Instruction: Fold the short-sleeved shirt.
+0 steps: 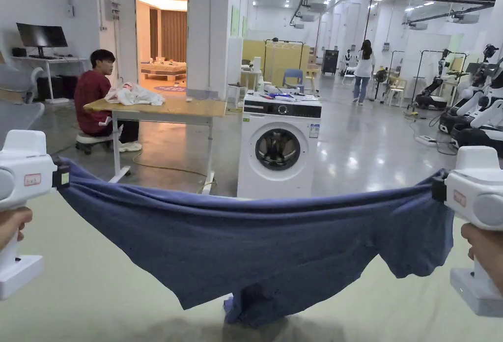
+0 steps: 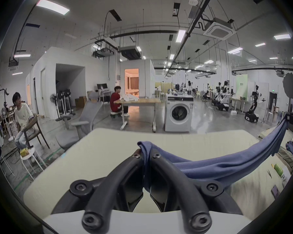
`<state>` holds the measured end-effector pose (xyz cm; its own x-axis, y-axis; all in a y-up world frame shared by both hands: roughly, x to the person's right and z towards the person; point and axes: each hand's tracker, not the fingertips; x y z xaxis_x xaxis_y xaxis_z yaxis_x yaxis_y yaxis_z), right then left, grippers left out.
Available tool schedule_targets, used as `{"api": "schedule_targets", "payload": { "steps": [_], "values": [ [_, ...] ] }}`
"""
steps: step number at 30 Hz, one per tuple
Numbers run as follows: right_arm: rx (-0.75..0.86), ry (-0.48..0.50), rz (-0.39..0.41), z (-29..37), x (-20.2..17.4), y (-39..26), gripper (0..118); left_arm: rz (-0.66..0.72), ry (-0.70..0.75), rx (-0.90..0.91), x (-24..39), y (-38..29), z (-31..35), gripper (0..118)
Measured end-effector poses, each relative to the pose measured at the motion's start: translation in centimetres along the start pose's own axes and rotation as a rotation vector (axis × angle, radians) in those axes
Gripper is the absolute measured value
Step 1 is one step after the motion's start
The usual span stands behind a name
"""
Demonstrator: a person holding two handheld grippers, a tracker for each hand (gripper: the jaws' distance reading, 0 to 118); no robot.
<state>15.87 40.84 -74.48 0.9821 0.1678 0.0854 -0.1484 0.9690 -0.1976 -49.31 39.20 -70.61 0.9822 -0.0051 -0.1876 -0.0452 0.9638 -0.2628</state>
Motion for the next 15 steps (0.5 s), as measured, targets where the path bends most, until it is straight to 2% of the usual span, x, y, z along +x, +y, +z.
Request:
{"api": "schedule_targets", "payload": {
  "steps": [3,6,15],
  "values": [
    [-0.045,0.01,0.01,1.4,-0.2,-4.8,4,-0.028,-0.011,-0.032,0.0,-5.6,1.5,0],
    [-0.086,0.011,0.054,3.6,-0.3,-9.2,4,-0.037,-0.017,-0.051,-0.3,-10.3,4.0,0],
    [-0.195,0.024,0.046,11.4,0.5,-19.4,4,-0.002,-0.009,-0.107,-1.6,-20.3,12.5,0]
  ]
}}
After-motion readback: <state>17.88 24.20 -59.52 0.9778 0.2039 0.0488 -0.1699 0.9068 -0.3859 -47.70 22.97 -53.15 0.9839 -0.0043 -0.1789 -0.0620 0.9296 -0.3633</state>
